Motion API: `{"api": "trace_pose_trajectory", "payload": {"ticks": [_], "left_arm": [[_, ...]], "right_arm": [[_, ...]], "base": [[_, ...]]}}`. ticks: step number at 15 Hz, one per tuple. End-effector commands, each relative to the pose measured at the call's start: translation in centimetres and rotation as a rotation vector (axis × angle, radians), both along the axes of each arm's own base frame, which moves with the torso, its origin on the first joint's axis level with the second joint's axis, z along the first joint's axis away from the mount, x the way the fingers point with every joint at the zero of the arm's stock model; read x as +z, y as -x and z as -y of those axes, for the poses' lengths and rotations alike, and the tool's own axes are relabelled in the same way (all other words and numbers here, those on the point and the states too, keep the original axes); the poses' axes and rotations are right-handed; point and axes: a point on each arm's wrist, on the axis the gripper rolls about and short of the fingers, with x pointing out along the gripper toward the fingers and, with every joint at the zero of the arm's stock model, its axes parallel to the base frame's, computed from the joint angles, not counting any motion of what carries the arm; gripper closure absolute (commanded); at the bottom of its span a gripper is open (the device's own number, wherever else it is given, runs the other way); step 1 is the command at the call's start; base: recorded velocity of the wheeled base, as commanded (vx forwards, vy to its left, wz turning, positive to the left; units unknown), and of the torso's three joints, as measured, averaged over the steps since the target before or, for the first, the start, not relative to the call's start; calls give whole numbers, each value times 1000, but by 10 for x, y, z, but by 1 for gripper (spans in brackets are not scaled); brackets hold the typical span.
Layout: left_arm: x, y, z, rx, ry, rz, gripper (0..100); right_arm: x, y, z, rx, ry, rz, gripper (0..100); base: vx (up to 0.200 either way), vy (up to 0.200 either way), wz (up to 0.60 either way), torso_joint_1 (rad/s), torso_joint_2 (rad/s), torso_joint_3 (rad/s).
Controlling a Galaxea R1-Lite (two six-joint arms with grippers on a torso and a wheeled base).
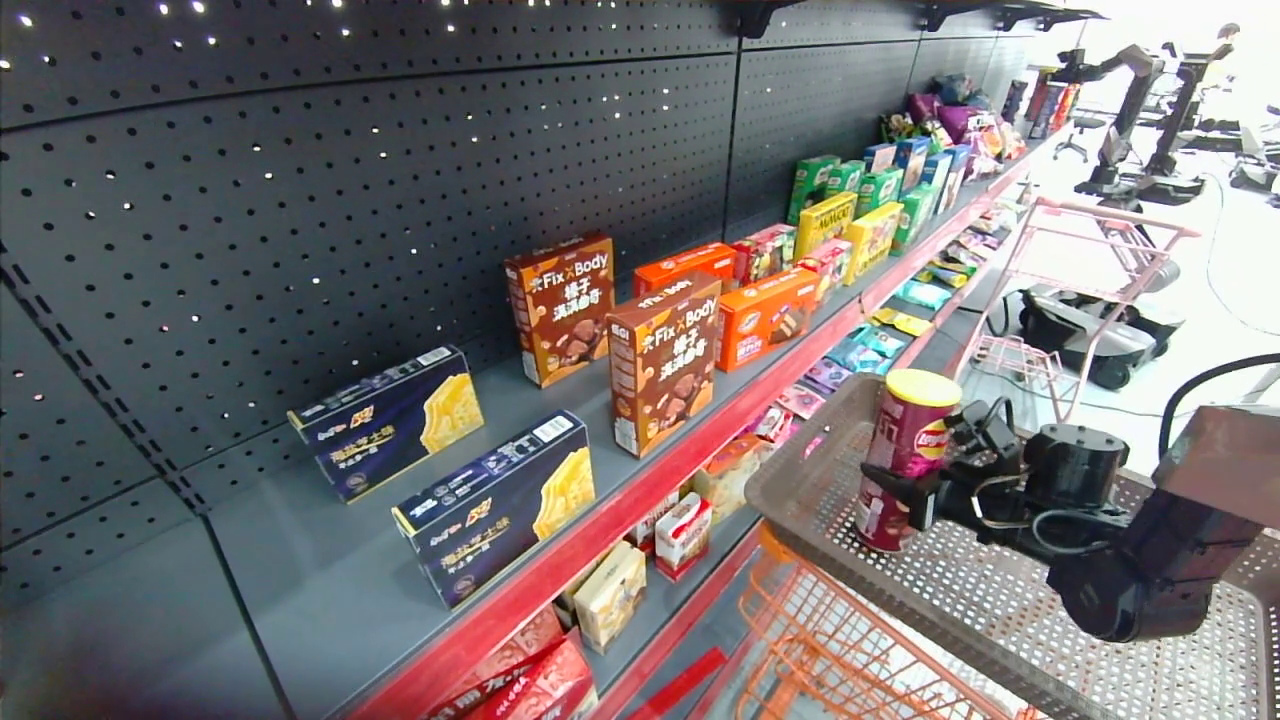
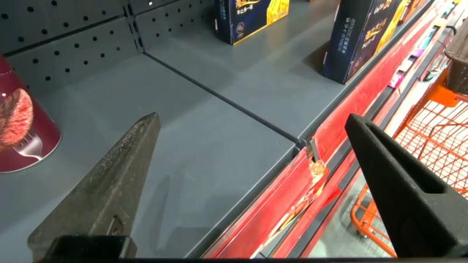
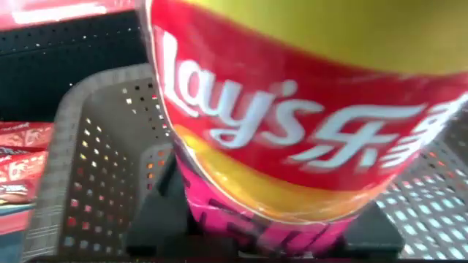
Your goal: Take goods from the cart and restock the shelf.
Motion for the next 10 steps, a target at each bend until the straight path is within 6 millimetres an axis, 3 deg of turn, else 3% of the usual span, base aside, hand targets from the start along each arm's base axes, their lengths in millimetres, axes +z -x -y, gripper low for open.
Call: {"api": "trace_pose_trajectory", "payload": {"ticks": [1,5,7,8,9,10], "left_arm": [[0,0,0,0,0,-1,0],[0,0,0,0,0,-1,0],[0,0,0,0,0,-1,0],[0,0,0,0,0,-1,0],[0,0,0,0,0,-1,0],[0,0,0,0,0,-1,0]], "right_arm": [[58,20,7,-22,0,46,100],[108,64,9,-151,10,63,100],[131,110,10,-155,0,64,100],[135,122,10,-153,-2,58,100],[153,164,15,-166,6,38,100],[163,182,19,-184,8,36,100]], "base": [[0,0,0,0,0,0],[0,0,0,0,0,0],[0,0,0,0,0,0],[0,0,0,0,0,0],[0,0,0,0,0,0],[0,0,0,0,0,0]]}}
